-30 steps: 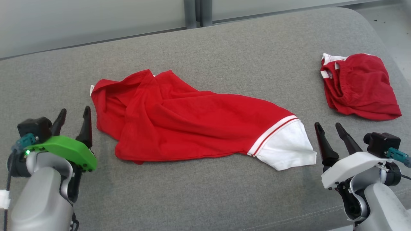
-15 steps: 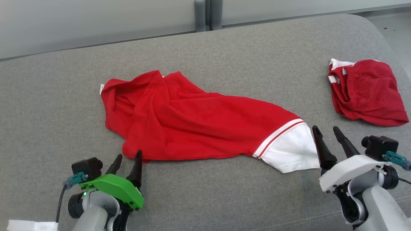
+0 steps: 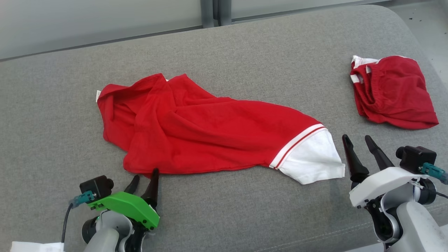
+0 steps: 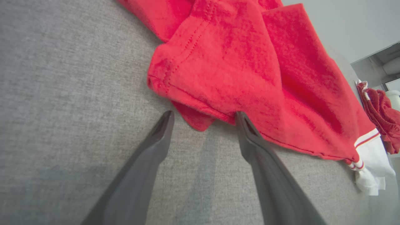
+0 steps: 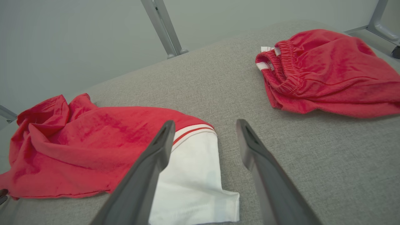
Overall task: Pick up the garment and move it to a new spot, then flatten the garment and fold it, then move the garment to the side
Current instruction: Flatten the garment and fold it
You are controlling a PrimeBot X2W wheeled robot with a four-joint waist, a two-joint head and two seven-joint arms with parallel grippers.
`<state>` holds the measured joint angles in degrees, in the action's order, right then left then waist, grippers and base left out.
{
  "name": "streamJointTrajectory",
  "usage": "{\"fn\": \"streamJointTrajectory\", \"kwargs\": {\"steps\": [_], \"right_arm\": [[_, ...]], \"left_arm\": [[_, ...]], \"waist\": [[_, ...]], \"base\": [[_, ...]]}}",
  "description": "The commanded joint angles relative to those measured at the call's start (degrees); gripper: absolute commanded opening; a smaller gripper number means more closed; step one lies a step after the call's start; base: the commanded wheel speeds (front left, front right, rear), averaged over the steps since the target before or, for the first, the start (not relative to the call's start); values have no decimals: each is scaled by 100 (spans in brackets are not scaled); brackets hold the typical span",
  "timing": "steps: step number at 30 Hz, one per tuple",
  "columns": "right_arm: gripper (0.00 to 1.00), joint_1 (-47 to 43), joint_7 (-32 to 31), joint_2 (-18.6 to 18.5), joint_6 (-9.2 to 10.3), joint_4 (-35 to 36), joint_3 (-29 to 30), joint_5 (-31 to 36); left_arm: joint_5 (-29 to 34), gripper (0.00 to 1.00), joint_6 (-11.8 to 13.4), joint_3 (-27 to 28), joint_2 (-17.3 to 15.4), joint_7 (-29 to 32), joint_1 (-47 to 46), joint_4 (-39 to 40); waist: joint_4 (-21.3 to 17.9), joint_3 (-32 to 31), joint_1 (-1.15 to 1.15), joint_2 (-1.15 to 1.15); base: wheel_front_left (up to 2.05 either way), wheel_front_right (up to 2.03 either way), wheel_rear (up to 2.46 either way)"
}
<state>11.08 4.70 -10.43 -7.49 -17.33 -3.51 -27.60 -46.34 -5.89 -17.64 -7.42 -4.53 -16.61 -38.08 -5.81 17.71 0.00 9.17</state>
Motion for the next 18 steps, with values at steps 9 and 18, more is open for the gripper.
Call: {"fn": "streamJointTrajectory", "kwargs": {"steps": [9, 18], "right_arm": [[100, 76, 37, -44, 0, 27, 24, 43], [100, 90, 56, -11, -1, -6, 31, 78]], "left_arm": [[-265, 100, -130, 84, -1, -422, -432, -212], [-264, 33, -156, 113, -9, -789, -529, -277]], "waist": [[-69, 99, 0, 0], [-28, 125, 0, 0]], "base": [[0, 0, 0], [0, 0, 0]]}}
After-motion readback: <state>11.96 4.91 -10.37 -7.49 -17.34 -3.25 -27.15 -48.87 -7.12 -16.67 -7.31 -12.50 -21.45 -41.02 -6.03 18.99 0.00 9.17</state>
